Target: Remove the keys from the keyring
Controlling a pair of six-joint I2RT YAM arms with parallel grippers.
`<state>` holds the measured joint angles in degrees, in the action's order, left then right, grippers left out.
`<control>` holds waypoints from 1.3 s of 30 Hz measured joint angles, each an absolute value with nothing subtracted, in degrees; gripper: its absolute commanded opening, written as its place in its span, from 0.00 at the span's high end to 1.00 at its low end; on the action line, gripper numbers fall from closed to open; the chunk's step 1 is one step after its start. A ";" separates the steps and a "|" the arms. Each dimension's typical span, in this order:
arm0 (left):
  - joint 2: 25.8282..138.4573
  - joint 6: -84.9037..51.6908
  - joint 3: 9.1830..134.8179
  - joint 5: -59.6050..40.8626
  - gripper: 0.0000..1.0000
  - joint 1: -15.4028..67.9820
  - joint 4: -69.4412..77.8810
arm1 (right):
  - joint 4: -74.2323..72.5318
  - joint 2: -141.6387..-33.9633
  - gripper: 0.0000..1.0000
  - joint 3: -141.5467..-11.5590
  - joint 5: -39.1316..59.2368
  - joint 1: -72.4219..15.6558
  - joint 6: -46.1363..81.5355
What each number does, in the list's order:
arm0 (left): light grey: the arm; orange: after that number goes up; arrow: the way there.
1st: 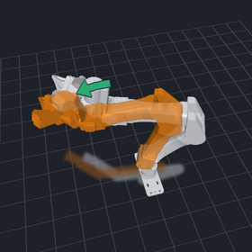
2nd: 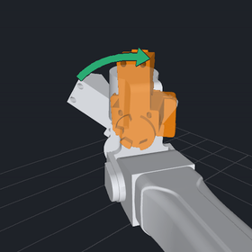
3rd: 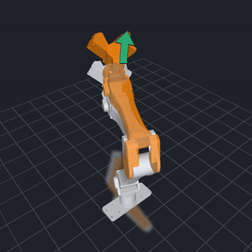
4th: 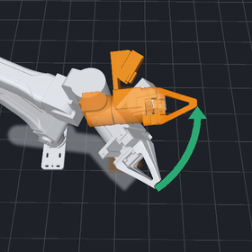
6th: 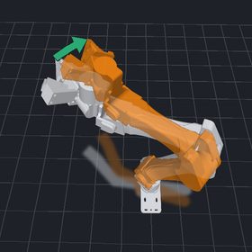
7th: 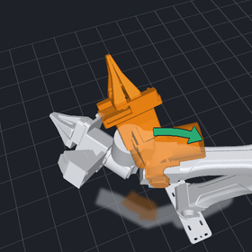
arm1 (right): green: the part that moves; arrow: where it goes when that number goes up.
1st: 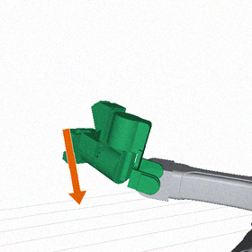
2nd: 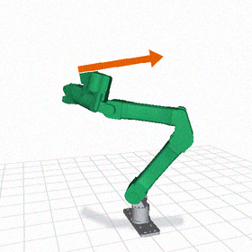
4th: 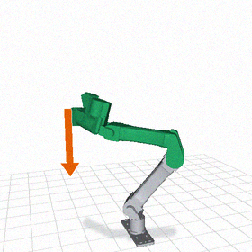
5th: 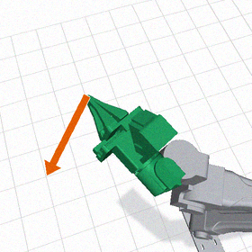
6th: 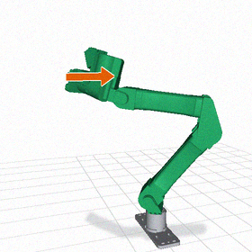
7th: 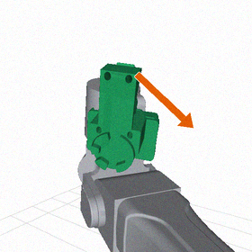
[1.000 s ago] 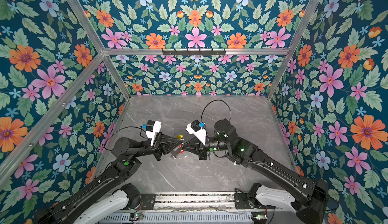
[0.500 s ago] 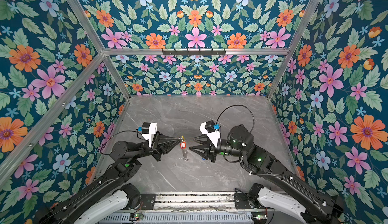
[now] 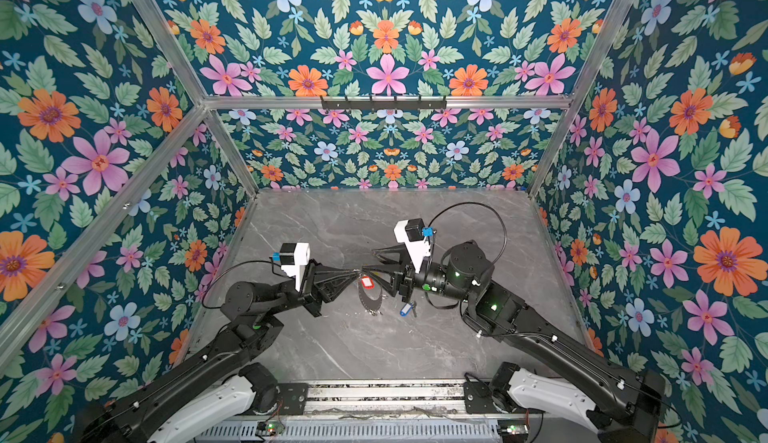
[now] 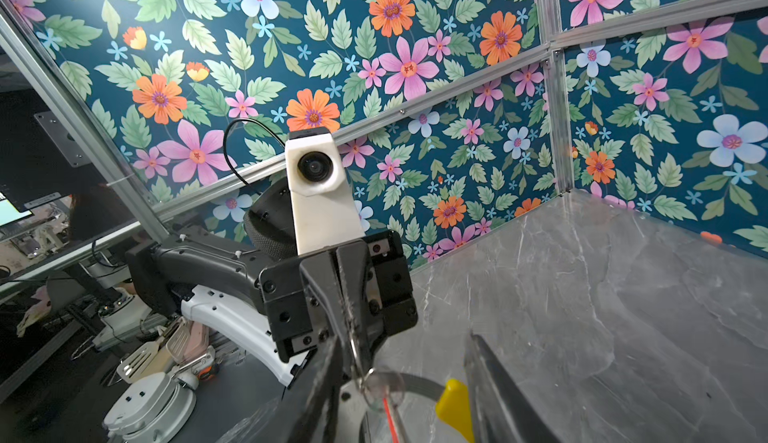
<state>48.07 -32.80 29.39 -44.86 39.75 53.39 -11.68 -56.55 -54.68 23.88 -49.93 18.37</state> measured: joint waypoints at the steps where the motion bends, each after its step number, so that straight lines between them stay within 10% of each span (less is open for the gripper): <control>1: 48.07 -32.80 29.36 -44.84 1.00 39.75 53.41 | -11.84 -56.66 0.53 -54.70 24.01 -49.93 18.90; 18: 47.66 -32.53 28.80 -44.51 1.00 39.75 53.36 | -11.94 -57.71 0.67 -54.30 26.00 -50.02 20.67; 39: 48.45 -32.51 28.32 -42.87 1.00 39.75 53.10 | -10.83 -55.35 0.51 -53.28 26.35 -51.20 19.25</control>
